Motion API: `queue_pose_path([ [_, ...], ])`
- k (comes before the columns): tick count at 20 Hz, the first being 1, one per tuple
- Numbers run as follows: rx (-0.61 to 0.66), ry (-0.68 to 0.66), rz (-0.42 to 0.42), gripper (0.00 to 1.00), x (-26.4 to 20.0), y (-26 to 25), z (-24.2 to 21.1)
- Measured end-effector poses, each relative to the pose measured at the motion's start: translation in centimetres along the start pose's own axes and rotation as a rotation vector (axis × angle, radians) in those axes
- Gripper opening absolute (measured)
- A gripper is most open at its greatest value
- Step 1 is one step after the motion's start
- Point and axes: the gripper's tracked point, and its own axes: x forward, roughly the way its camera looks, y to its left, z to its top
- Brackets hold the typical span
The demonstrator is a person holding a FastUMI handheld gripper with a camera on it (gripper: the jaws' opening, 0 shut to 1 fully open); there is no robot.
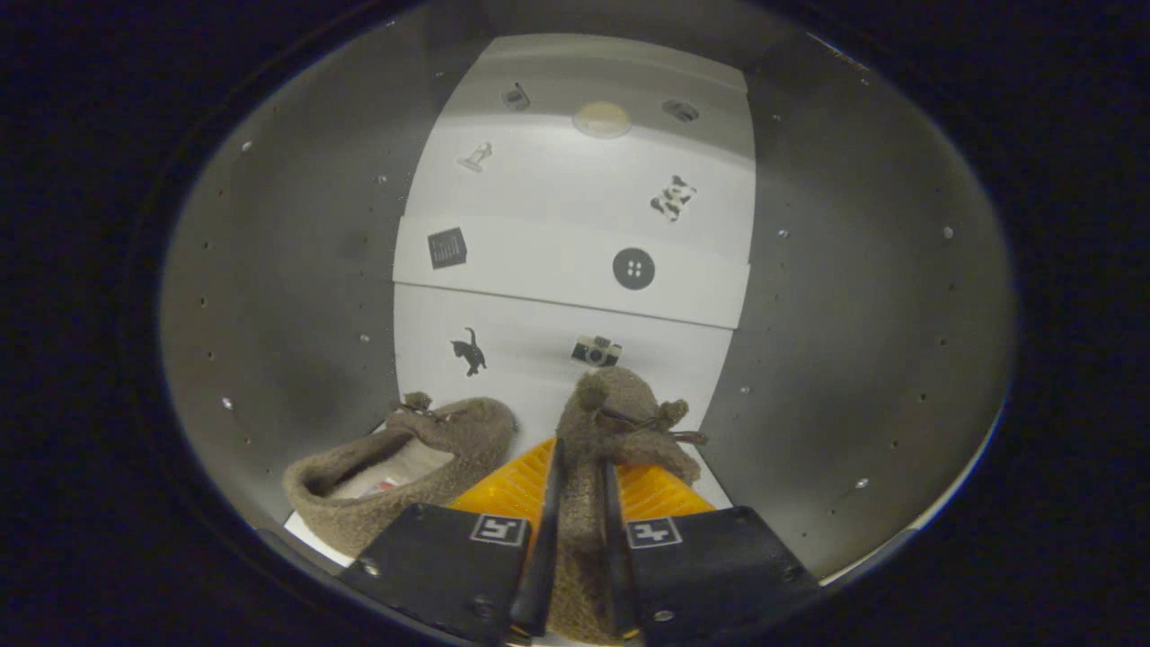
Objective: Open the shoe cabinet door, grab the shoes and put them into the shoe cabinet, then close the shoe cabinet door.
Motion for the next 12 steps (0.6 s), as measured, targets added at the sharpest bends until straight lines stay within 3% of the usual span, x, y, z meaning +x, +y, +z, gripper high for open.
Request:
queue_pose_path([
  [2,0.012,0.007,-0.019,0.42,0.5,-0.3,-0.4],
  [6,0.015,0.039,-0.008,0.86,-0.1,0.1,-0.8],
  [12,0.046,0.039,0.015,0.92,-4.0,-0.1,0.1],
])
